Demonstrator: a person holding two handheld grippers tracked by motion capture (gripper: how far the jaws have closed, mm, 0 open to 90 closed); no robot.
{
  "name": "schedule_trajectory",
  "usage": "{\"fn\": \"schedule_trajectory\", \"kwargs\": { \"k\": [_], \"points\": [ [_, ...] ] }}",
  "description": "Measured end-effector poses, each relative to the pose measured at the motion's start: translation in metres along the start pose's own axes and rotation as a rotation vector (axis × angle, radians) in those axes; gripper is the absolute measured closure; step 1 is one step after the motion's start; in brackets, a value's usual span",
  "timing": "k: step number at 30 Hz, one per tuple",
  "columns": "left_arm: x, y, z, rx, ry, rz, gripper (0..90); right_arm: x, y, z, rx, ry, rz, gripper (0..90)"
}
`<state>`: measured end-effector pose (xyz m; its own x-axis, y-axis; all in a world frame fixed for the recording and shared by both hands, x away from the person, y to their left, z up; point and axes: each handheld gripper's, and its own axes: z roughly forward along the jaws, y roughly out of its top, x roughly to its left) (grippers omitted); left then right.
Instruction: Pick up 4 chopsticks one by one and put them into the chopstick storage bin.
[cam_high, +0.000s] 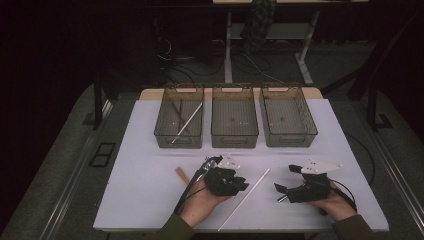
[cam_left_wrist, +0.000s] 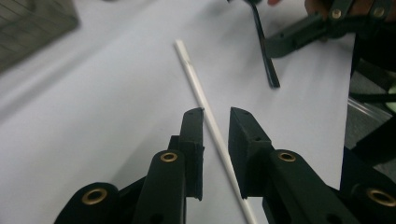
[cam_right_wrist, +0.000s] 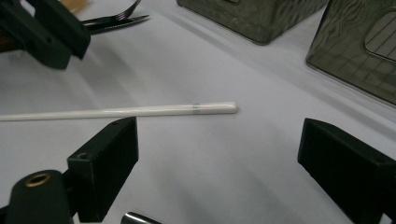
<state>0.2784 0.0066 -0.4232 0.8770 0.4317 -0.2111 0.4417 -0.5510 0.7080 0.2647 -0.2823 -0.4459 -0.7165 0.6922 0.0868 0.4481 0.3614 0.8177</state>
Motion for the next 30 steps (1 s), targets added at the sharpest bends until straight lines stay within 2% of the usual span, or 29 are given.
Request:
{"fn": "schedule_trajectory", "kwargs": {
  "k": [2, 6, 9, 14, 22, 30],
  "points": [
    [-0.003, -0.001, 0.007, 0.018, -0.005, 0.002, 76.0, 0.000, 0.000, 0.000, 0.000, -0.001, -0.003, 11.8],
    [-0.007, -0.003, 0.017, 0.036, 0.012, 0.000, 76.9, 0.000, 0.000, 0.000, 0.004, -0.002, -0.004, 11.8],
    [-0.007, -0.005, 0.022, 0.050, 0.022, -0.006, 77.0, 0.000, 0.000, 0.000, 0.002, -0.002, -0.008, 11.8],
    [-0.006, -0.007, 0.028, 0.057, 0.011, -0.021, 76.9, 0.000, 0.000, 0.000, 0.002, -0.003, -0.008, 11.8],
    [-0.009, -0.009, 0.030, 0.056, 0.041, 0.011, 80.0, 0.000, 0.000, 0.000, 0.003, -0.003, -0.008, 11.8],
    [-0.011, -0.006, 0.029, 0.075, 0.056, 0.034, 82.2, 0.001, 0.000, 0.001, 0.005, 0.000, -0.011, 11.8]
  ]
}}
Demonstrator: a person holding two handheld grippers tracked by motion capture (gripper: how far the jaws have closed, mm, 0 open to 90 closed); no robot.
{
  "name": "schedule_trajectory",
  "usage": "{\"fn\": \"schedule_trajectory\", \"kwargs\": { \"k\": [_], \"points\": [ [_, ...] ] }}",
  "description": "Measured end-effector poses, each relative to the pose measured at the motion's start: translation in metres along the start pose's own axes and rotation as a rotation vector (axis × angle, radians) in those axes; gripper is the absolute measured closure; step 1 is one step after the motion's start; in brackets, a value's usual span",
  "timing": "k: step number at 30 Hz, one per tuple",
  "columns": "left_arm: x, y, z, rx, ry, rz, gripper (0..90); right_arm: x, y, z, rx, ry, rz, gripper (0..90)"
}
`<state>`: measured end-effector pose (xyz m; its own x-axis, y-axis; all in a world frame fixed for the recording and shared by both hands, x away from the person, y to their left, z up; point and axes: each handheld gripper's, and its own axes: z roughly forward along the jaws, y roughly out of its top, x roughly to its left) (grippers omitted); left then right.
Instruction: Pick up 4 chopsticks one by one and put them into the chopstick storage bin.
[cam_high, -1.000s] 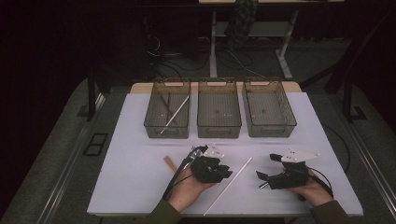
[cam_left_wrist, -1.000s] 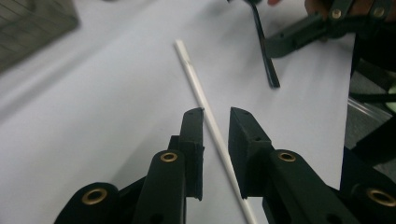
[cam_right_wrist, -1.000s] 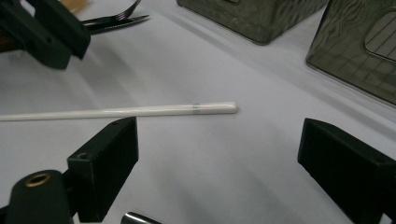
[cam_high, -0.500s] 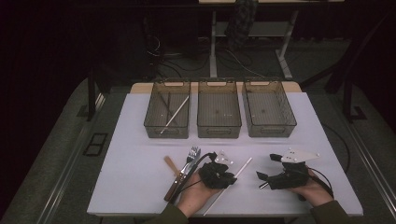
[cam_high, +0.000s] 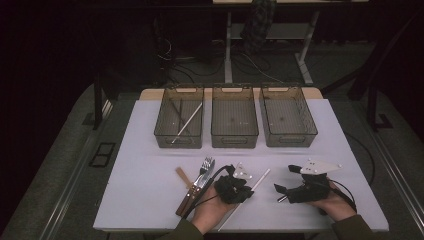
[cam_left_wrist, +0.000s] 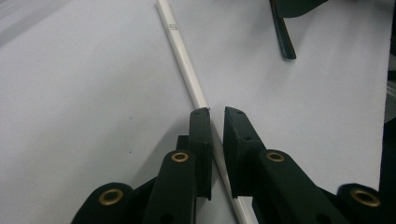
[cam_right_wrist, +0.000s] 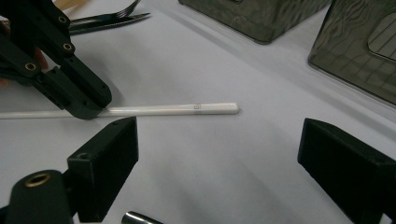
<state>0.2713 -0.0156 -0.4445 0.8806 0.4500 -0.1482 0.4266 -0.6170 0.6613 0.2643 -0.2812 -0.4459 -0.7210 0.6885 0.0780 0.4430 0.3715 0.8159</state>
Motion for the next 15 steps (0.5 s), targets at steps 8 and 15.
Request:
{"fn": "schedule_trajectory", "kwargs": {
  "k": [8, 15],
  "points": [
    [0.0019, -0.0003, -0.0022, 0.016, 0.011, 0.023, 83.2, -0.0005, -0.0002, -0.0008, -0.002, -0.001, 0.003, 11.8],
    [0.0054, -0.0024, -0.0043, 0.021, 0.020, 0.020, 83.6, -0.0016, -0.0007, -0.0020, -0.004, -0.003, 0.005, 11.8]
  ]
}}
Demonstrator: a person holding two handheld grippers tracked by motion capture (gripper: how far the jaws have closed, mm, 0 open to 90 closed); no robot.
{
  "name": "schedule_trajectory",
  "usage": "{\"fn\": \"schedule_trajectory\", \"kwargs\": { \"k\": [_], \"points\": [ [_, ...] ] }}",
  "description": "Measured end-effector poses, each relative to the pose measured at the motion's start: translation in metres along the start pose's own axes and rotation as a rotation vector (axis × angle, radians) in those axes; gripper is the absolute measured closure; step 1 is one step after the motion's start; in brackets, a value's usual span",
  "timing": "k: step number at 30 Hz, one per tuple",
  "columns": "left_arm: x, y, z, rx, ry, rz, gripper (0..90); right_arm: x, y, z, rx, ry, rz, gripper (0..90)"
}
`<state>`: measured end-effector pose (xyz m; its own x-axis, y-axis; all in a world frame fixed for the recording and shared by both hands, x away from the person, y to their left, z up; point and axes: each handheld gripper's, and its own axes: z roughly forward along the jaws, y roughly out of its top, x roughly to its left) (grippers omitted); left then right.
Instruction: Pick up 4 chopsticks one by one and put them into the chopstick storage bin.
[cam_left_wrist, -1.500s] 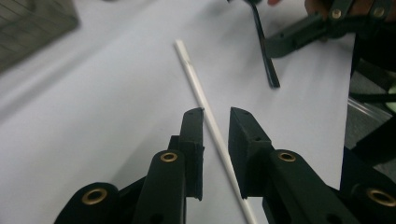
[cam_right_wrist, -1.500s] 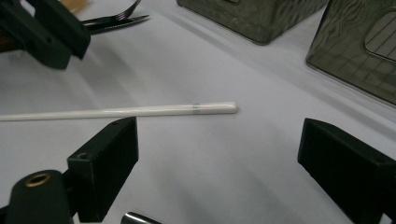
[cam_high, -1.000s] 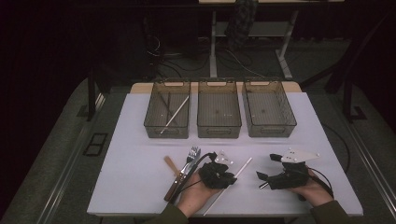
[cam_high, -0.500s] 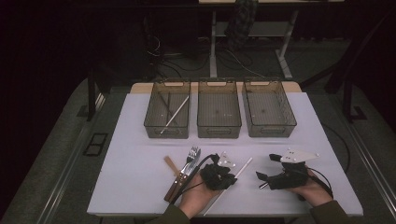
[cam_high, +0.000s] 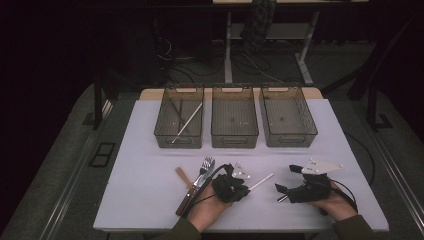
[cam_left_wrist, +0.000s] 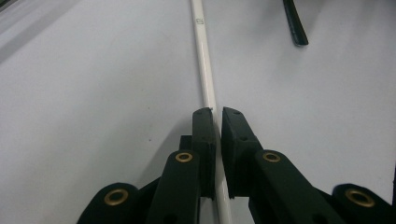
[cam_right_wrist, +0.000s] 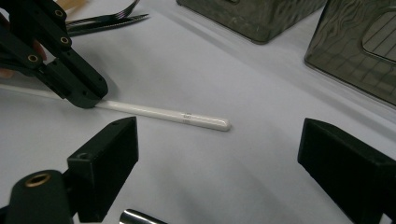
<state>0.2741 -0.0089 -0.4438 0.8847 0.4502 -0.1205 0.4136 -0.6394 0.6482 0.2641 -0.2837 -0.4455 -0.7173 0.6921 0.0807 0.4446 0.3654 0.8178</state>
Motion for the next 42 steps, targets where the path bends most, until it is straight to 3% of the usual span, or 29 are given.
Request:
{"fn": "schedule_trajectory", "kwargs": {
  "k": [2, 5, 12, 29, 42],
  "points": [
    [0.001, -0.002, 0.000, -0.011, -0.006, -0.030, 82.8, 0.000, 0.000, 0.000, 0.001, 0.000, 0.002, 11.8],
    [-0.001, -0.007, 0.000, -0.041, 0.005, -0.041, 82.6, 0.001, 0.000, 0.001, 0.001, 0.002, 0.000, 11.8],
    [-0.006, -0.008, 0.000, -0.054, 0.042, -0.011, 84.0, 0.002, 0.002, 0.003, 0.003, 0.005, -0.005, 11.8],
    [0.001, -0.005, 0.000, -0.087, -0.011, -0.021, 84.1, 0.001, 0.001, 0.000, -0.003, 0.005, -0.001, 11.8],
    [0.012, 0.002, -0.016, -0.125, -0.026, -0.047, 84.1, 0.001, 0.002, 0.001, -0.011, 0.009, 0.002, 11.8]
  ]
}}
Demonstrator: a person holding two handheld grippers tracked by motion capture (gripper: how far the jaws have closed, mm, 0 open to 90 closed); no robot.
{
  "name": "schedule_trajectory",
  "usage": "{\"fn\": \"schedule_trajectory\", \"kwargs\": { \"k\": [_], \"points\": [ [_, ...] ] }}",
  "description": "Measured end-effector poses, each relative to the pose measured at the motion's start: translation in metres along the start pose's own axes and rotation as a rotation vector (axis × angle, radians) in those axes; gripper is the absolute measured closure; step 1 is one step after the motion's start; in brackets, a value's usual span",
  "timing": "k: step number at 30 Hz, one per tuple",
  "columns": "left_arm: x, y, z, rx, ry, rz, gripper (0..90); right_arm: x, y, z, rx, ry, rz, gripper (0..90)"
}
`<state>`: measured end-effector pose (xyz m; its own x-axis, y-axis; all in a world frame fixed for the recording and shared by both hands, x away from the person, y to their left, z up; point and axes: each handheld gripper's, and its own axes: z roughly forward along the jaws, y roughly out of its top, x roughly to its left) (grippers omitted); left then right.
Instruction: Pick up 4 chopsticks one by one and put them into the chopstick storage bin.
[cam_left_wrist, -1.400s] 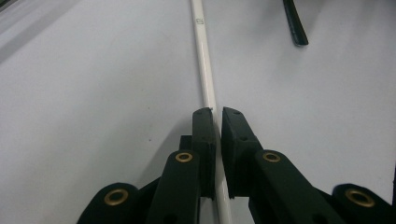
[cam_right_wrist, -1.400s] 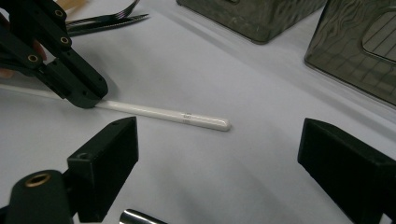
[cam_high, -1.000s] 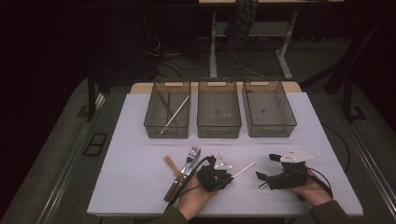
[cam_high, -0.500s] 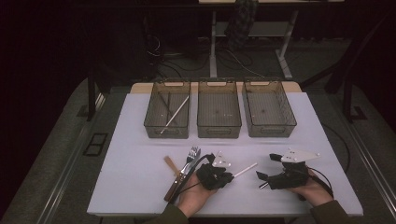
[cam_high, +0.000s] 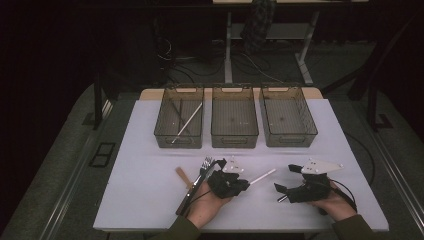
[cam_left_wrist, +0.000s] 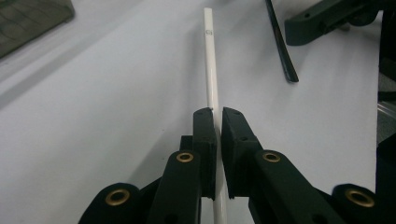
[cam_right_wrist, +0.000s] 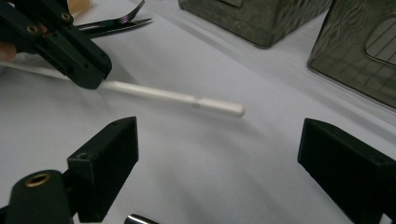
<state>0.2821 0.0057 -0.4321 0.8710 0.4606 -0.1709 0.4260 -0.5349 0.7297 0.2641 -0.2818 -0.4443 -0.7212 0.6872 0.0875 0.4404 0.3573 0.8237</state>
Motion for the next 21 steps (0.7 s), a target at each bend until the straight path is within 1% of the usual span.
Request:
{"fn": "schedule_trajectory", "kwargs": {
  "k": [3, 5, 8, 11, 14, 21],
  "points": [
    [0.004, 0.003, -0.006, -0.018, -0.005, -0.024, 84.1, 0.000, 0.000, 0.000, 0.000, -0.002, 0.001, 11.8],
    [0.006, 0.005, -0.010, -0.026, -0.004, -0.031, 84.1, 0.000, 0.000, 0.000, -0.003, -0.005, 0.003, 11.8],
    [0.008, 0.007, -0.018, -0.037, -0.005, -0.052, 84.1, 0.001, 0.000, 0.001, 0.002, -0.005, -0.002, 11.8],
    [0.011, 0.009, -0.026, -0.049, -0.008, -0.060, 84.1, 0.001, -0.001, 0.001, 0.003, -0.003, -0.001, 11.8],
    [0.015, 0.011, -0.035, -0.062, -0.001, -0.065, 84.1, 0.001, -0.001, 0.002, 0.004, -0.002, -0.002, 11.8],
    [0.031, 0.008, -0.058, -0.085, 0.021, -0.079, 84.1, 0.001, -0.001, 0.001, 0.007, -0.004, -0.005, 11.8]
  ]
}}
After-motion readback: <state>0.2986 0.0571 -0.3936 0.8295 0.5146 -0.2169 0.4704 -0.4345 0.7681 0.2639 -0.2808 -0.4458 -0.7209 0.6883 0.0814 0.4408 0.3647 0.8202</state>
